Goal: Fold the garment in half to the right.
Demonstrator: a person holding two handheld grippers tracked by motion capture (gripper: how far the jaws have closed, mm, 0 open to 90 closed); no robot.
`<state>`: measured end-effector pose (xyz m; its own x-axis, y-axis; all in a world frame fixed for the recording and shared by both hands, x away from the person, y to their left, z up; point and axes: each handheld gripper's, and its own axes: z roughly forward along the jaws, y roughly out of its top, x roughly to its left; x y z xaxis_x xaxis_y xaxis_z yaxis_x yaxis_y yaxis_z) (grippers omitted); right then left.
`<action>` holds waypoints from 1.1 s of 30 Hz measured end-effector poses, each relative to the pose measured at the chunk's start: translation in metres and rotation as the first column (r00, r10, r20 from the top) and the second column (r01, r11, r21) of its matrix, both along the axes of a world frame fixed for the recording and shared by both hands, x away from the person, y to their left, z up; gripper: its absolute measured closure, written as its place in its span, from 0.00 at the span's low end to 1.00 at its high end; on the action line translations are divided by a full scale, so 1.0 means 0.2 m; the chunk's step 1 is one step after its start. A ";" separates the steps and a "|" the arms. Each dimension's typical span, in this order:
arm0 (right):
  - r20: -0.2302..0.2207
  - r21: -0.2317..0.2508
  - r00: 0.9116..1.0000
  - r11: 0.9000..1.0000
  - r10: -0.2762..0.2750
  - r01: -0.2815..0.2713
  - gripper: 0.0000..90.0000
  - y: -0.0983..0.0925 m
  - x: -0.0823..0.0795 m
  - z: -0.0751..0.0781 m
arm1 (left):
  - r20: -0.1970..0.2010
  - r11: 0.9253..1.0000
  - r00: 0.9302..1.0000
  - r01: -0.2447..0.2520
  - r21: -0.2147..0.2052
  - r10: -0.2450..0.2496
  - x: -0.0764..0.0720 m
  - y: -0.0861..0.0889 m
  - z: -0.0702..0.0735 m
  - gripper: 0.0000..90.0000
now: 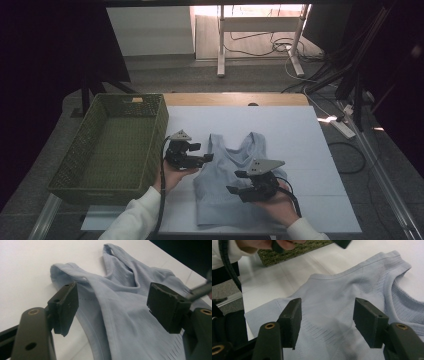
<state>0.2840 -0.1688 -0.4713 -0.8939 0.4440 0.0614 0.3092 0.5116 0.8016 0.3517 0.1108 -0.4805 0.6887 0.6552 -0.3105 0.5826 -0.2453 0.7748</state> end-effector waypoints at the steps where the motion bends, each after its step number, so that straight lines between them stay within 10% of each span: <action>1: -0.003 -0.001 1.000 1.000 0.001 -0.001 0.45 0.00 0.00 0.00 | -0.004 1.000 1.000 -0.004 0.001 0.004 0.02 -0.01 -0.01 0.29; 33: 0.009 -0.035 1.000 0.999 0.006 -0.005 0.44 0.01 -0.02 -0.02 | -0.164 0.994 0.985 -0.031 0.102 0.048 0.21 -0.07 -0.21 0.27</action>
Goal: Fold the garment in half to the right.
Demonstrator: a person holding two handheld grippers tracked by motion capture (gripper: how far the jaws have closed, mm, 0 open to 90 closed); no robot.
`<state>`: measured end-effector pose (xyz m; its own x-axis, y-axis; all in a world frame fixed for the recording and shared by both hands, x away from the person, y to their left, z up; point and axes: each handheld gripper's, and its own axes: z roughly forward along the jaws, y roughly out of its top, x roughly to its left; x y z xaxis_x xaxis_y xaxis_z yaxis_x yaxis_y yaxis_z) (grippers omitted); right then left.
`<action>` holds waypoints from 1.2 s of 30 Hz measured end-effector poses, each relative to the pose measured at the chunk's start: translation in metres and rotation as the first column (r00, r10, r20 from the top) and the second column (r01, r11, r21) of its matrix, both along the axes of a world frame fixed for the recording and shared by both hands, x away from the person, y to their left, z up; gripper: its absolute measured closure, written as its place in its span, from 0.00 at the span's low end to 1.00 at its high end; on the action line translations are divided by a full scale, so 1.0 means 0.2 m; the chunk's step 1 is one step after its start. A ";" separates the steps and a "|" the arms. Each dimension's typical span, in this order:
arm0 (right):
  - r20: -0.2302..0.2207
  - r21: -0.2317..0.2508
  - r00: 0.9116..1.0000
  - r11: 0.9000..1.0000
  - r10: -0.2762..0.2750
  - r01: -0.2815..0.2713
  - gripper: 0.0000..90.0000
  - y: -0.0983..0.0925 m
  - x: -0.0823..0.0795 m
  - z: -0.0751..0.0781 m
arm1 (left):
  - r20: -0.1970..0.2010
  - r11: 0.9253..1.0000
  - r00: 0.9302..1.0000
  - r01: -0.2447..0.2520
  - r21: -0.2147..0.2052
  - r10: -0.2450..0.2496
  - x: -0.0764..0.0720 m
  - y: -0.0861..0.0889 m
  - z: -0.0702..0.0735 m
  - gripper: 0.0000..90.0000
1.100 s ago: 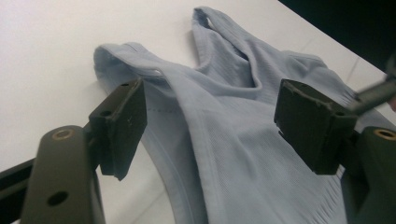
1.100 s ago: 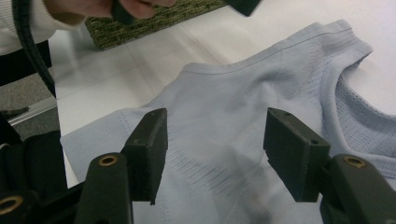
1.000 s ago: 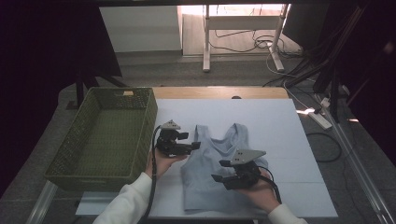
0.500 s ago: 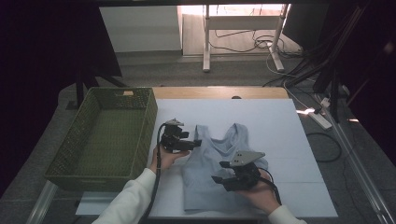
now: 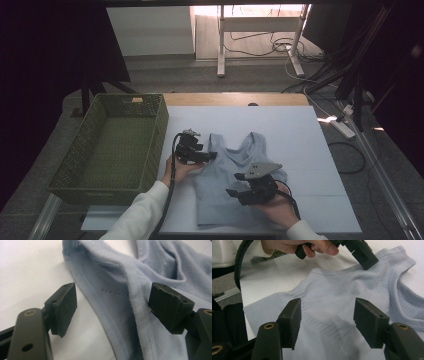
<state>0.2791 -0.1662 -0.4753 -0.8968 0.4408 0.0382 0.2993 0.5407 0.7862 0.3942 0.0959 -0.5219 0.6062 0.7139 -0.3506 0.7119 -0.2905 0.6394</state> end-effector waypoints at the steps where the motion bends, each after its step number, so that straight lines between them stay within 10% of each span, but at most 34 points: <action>1: 0.001 -0.001 1.000 1.000 0.000 0.000 0.44 0.00 0.00 0.00 | -0.005 1.000 1.000 0.000 0.002 0.000 0.00 0.00 0.00 0.27; 36: 0.007 -0.011 1.000 1.000 0.001 -0.001 0.44 0.00 0.00 -0.01 | -0.038 0.995 0.997 0.064 0.080 -0.061 -0.04 -0.06 -0.03 0.35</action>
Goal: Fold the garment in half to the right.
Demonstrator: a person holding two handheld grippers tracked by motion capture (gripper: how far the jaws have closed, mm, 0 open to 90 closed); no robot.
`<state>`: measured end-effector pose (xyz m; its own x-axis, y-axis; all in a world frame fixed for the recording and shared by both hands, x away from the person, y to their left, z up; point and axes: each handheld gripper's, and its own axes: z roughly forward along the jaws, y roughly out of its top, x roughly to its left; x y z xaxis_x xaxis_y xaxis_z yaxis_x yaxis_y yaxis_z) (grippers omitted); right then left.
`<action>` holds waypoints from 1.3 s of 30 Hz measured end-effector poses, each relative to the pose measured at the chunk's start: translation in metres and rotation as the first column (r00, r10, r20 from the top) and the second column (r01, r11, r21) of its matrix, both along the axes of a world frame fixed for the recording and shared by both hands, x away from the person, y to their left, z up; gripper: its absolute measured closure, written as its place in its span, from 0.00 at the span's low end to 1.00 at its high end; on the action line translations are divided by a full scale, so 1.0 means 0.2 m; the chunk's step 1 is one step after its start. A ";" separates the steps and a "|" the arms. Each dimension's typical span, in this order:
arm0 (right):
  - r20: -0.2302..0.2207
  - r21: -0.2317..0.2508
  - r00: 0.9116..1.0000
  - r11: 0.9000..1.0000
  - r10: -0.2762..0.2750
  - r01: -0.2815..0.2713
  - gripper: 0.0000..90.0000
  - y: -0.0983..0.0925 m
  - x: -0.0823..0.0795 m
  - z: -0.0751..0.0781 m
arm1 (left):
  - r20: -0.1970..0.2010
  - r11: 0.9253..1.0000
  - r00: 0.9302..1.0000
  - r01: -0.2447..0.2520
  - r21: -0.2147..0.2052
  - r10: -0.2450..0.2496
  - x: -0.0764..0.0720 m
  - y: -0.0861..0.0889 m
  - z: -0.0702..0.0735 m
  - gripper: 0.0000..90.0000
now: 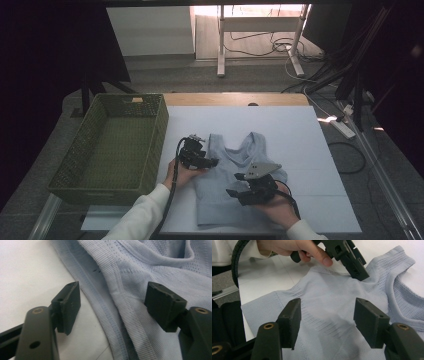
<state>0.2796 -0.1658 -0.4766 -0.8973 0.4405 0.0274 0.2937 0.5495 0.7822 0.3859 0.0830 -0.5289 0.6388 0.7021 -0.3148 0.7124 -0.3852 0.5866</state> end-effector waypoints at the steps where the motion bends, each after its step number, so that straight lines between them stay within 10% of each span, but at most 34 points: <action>1: 0.000 0.000 1.000 1.000 -0.001 0.001 0.44 0.00 0.00 0.00 | 0.003 1.000 1.000 0.003 0.003 -0.003 0.00 0.00 0.00 0.38; 13: 0.002 -0.001 1.000 1.000 0.003 -0.003 0.44 0.01 0.00 0.00 | 0.114 0.989 0.993 -0.003 0.145 -0.013 -0.06 -0.08 0.01 0.65; 23: 0.006 -0.002 1.000 1.000 0.005 -0.005 0.44 0.01 -0.01 0.01 | 0.106 0.995 0.994 0.019 0.097 -0.030 -0.06 -0.08 0.00 0.88; 39: 0.017 0.014 1.000 1.000 0.020 -0.020 0.44 0.02 -0.03 0.02 | 0.128 1.000 0.992 0.008 -0.017 -0.006 -0.06 -0.01 0.08 0.90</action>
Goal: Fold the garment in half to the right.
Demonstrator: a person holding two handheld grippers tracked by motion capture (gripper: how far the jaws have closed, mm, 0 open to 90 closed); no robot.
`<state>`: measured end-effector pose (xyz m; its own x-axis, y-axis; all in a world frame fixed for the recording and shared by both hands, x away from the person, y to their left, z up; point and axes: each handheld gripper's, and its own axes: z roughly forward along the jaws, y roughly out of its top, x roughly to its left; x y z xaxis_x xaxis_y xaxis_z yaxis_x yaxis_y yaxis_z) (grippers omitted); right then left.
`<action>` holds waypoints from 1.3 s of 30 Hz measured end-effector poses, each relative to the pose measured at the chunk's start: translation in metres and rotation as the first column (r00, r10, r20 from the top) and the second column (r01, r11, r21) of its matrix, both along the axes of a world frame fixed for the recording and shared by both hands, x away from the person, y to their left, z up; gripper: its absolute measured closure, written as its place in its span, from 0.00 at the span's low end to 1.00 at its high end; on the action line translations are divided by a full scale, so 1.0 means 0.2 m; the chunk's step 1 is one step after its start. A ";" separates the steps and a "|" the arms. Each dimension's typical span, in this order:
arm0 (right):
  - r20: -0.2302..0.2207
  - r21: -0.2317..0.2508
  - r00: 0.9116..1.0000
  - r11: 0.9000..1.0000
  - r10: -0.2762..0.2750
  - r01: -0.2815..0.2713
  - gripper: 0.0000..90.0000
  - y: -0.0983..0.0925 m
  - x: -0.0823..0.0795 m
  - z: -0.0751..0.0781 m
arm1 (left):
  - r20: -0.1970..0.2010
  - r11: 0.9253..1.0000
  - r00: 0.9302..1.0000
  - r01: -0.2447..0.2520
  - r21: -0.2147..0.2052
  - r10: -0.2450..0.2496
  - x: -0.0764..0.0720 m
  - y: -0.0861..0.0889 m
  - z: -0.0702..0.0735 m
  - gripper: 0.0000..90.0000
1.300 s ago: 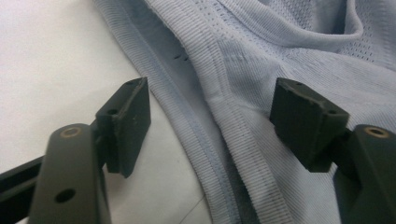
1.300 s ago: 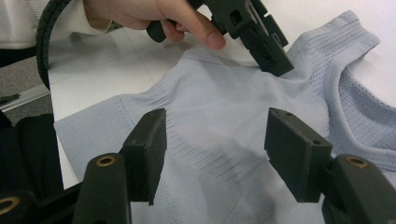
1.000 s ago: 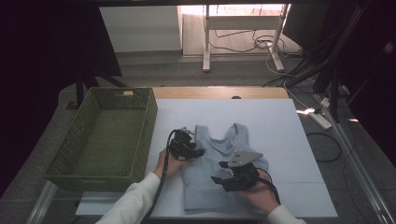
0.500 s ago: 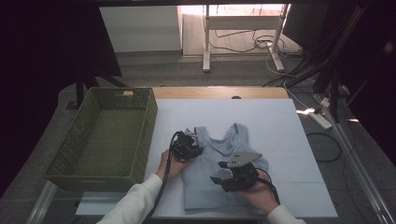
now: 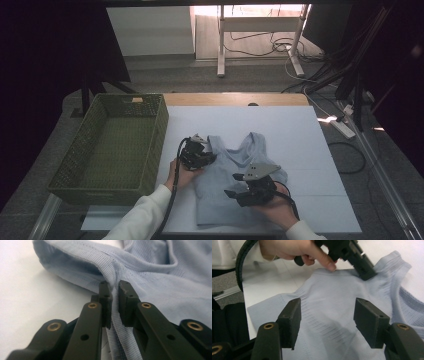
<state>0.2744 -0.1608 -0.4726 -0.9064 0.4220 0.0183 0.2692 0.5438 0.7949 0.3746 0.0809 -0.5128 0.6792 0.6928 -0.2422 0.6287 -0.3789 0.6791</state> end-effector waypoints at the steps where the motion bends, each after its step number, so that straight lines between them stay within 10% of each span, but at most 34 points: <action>1: 0.002 0.001 1.000 1.000 0.003 -0.004 0.44 0.01 0.00 0.00 | 0.007 1.000 1.000 -0.005 -0.007 0.005 0.00 0.01 0.01 0.91; 19: -0.003 0.002 0.997 0.997 0.081 -0.081 0.44 0.12 -0.07 0.00 | -0.089 1.000 0.996 0.001 0.012 0.000 0.03 0.00 -0.04 0.88; 33: 0.000 0.007 0.997 0.997 0.074 -0.074 0.44 0.11 -0.07 0.00 | -0.033 0.993 0.999 -0.032 0.109 0.036 0.01 -0.05 -0.03 0.40; 39: -0.001 0.010 0.997 0.997 0.073 -0.073 0.44 0.10 -0.06 0.00 | -0.099 0.996 0.994 -0.038 0.075 0.045 0.03 -0.03 -0.07 0.39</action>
